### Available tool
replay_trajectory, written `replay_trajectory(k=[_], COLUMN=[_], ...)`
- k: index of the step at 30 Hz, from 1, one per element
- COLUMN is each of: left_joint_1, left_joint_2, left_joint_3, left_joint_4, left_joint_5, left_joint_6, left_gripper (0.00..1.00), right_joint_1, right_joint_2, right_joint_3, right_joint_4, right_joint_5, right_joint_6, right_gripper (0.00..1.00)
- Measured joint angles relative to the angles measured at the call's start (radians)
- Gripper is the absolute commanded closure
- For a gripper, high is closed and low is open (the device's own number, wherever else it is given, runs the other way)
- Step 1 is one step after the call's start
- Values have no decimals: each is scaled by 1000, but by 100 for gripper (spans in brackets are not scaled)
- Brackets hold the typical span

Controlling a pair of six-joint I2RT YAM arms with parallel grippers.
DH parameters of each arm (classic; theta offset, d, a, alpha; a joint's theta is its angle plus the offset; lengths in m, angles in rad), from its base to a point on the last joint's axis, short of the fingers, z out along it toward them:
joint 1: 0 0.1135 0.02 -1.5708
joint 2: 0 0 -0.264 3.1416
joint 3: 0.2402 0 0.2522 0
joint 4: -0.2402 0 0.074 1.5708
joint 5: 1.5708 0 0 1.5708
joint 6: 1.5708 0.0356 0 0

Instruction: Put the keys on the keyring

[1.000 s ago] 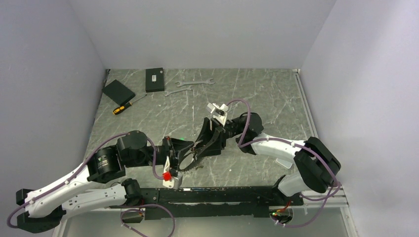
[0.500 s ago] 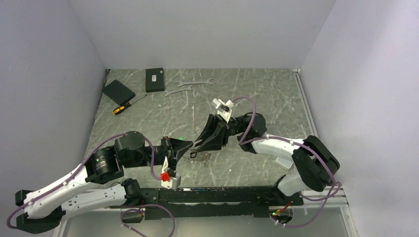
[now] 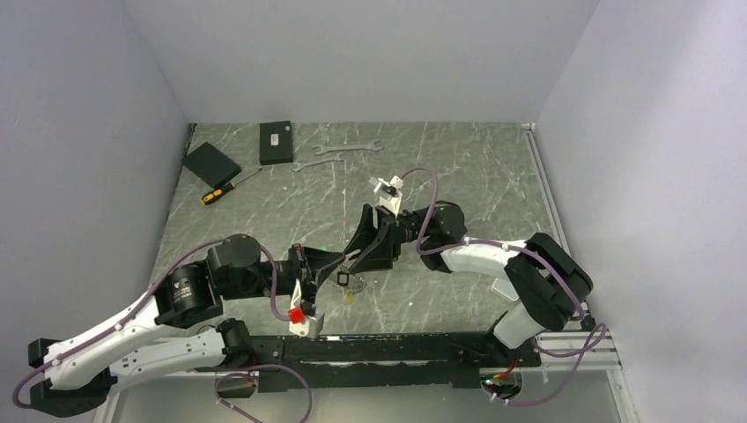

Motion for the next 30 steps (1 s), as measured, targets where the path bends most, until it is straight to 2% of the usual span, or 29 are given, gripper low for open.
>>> replay_trajectory(k=[11,17,22,30], left_joint_1=[0,0,3,3], left_joint_2=[0,-3,-6,-9], left_joint_3=[-6,-17,-23,-28], left_joint_4=[7,15,18,46], left_joint_5=[0,-9,-26,-29], left_joint_6=[-1,-1,-3,-4], left_gripper=[100,100,100,100], right_joint_1=[0,1,9,9], right_joint_2=[-3,-3,-4,-25], right_joint_3=[16,16,16,8], right_joint_4=[2,3,6,5], right_joint_5=[37,37,31,42], right_joint_6=[-7,-7,-5,-8], right_gripper=[61,77,99,100])
